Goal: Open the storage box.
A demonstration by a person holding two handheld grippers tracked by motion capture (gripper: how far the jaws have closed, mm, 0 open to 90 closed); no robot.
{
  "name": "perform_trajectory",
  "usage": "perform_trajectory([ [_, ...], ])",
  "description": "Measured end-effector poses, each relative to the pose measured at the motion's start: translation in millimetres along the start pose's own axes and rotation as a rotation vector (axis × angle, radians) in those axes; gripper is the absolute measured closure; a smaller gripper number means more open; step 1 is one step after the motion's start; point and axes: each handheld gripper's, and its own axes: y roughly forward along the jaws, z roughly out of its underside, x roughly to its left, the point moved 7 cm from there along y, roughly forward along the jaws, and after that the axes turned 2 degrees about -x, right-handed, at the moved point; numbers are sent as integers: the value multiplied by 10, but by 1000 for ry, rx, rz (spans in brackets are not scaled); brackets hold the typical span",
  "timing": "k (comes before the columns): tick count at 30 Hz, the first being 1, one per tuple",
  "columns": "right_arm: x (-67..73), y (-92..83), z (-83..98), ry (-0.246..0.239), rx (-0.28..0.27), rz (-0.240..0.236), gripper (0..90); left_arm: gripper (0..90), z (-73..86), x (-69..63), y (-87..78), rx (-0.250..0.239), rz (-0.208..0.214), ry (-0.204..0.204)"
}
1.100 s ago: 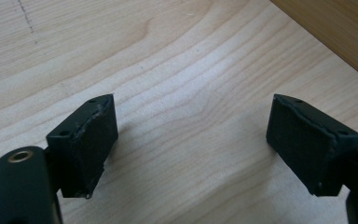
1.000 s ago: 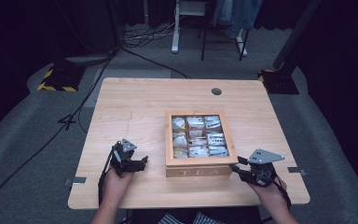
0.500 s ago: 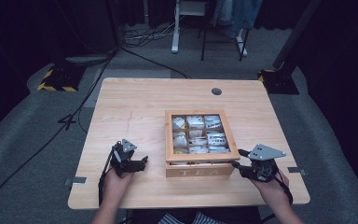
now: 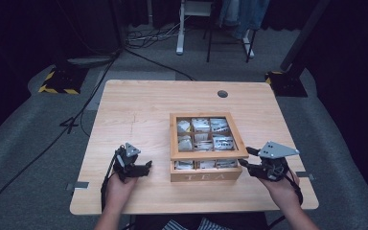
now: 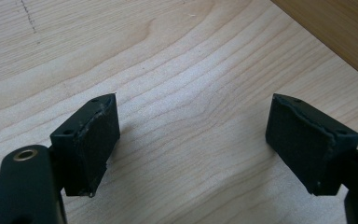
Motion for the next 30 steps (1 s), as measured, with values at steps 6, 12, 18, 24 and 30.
perform_trajectory([
  [6,-59,-28,-103,20,-25,-7,505,182,0,0,-1,1,1,0],
  [12,-135,-38,-251,2,-55,16,511,182,0,0,-1,1,1,0],
  [18,-197,-41,-362,9,-81,27,524,182,1,0,-1,1,1,1],
  [24,-262,-37,-462,39,-118,29,532,182,0,0,0,0,0,-1],
  [30,-309,-26,-516,70,-142,27,534,182,-2,-1,0,-1,1,-2],
])
